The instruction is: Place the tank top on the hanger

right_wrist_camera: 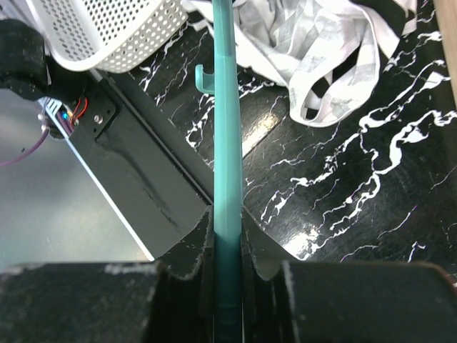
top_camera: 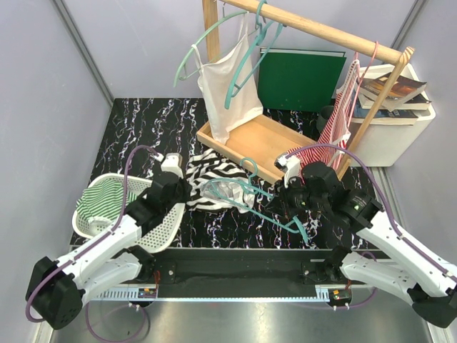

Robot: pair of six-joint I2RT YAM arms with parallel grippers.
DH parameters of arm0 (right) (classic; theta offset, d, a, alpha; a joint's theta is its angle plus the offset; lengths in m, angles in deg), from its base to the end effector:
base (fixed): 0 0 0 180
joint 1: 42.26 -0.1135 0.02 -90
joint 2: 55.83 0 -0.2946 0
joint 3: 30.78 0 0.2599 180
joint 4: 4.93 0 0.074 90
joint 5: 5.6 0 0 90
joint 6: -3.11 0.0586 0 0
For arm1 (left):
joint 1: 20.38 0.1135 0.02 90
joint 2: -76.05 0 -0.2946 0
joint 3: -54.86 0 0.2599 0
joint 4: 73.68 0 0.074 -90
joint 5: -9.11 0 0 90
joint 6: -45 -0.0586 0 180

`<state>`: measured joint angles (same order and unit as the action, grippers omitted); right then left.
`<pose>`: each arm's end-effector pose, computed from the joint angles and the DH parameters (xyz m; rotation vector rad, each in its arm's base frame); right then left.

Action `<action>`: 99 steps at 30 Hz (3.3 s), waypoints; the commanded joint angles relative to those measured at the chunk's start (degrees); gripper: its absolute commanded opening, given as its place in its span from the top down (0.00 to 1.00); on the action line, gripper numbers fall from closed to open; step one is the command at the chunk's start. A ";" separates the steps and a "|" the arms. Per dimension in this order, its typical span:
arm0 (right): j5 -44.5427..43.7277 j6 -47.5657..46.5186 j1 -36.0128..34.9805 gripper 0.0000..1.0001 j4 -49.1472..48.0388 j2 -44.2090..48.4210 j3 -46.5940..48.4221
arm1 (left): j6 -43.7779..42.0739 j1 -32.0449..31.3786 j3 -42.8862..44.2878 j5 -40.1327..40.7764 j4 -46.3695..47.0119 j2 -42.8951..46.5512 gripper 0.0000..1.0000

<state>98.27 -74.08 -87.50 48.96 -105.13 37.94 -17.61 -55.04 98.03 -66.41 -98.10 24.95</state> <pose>0.1174 0.1384 0.3492 -0.7743 2.1415 0.8222 0.1752 -0.1033 0.2370 -0.0136 2.1380 -0.3728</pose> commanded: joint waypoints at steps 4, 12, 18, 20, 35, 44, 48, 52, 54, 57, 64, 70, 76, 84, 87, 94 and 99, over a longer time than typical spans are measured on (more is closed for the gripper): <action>-1.91 -0.60 -2.05 1.00 1.12 1.05 3.25 | -1.12 2.84 0.23 3.27 1.67 -2.26 1.00; -4.37 -0.60 -2.67 1.00 -0.97 -1.32 1.93 | -1.73 3.01 0.32 -2.17 2.55 2.03 1.00; -6.22 -1.39 -3.63 1.00 -4.84 -3.26 1.14 | -1.56 3.01 1.99 -7.88 0.88 6.27 1.00; -6.66 -1.31 -3.98 1.00 -6.16 -3.87 0.96 | -1.56 3.01 2.95 -10.77 0.26 5.92 1.00; -1.39 1.51 -6.80 1.00 -23.30 -4.14 -6.42 | 0.46 3.10 6.03 -19.84 1.49 7.23 1.00; -2.00 2.82 -8.82 1.00 -25.15 -6.42 -7.38 | -1.20 3.01 10.69 -21.33 -0.18 8.82 1.00; -2.26 2.91 -9.17 1.00 -27.08 -6.69 -8.09 | 0.02 2.93 12.53 -25.28 1.31 7.24 1.00; -2.01 2.39 -9.26 1.00 -28.49 -7.48 -8.18 | 0.38 0.73 15.52 -31.07 3.51 5.04 1.00; -1.48 2.04 -9.35 1.00 -29.63 -7.31 -8.35 | 0.03 -0.84 16.75 -33.19 4.30 4.86 1.00; -1.30 1.59 -9.26 1.00 -29.72 -7.04 -8.27 | -0.50 -1.73 16.76 -38.11 4.48 4.60 1.00; 0.63 0.98 -9.26 1.00 -29.11 -5.63 -8.18 | -6.21 -1.64 13.34 -27.69 -6.15 10.47 0.45; 3.44 -0.07 -9.26 1.00 -27.88 -5.72 -7.04 | -6.30 -1.64 12.01 -21.08 -9.76 19.27 0.04; 7.31 -3.76 -9.35 1.00 -23.40 -6.07 -4.66 | -10.77 -1.64 13.50 -25.54 -13.36 21.12 0.05; 14.52 -5.79 -9.26 1.00 -21.73 -4.14 -3.08 | -22.29 -1.56 19.48 -40.81 -19.25 17.17 0.08; 14.70 -6.14 -9.17 1.00 -21.37 -4.66 -2.82 | -24.84 -1.64 19.92 -47.76 -18.90 16.73 0.08; 16.27 -6.93 -9.26 1.00 -21.37 -5.28 -2.38 | -28.80 -1.56 18.87 -53.93 -18.99 12.78 0.11; 16.98 -7.46 -9.17 1.00 -21.37 -4.93 -2.38 | -29.77 -1.64 18.96 -59.21 -18.90 10.22 0.23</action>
<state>112.56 -80.15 -96.26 29.37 -110.66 32.59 -44.77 -56.65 115.72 -118.03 -117.86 36.28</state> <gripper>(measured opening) 0.179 0.807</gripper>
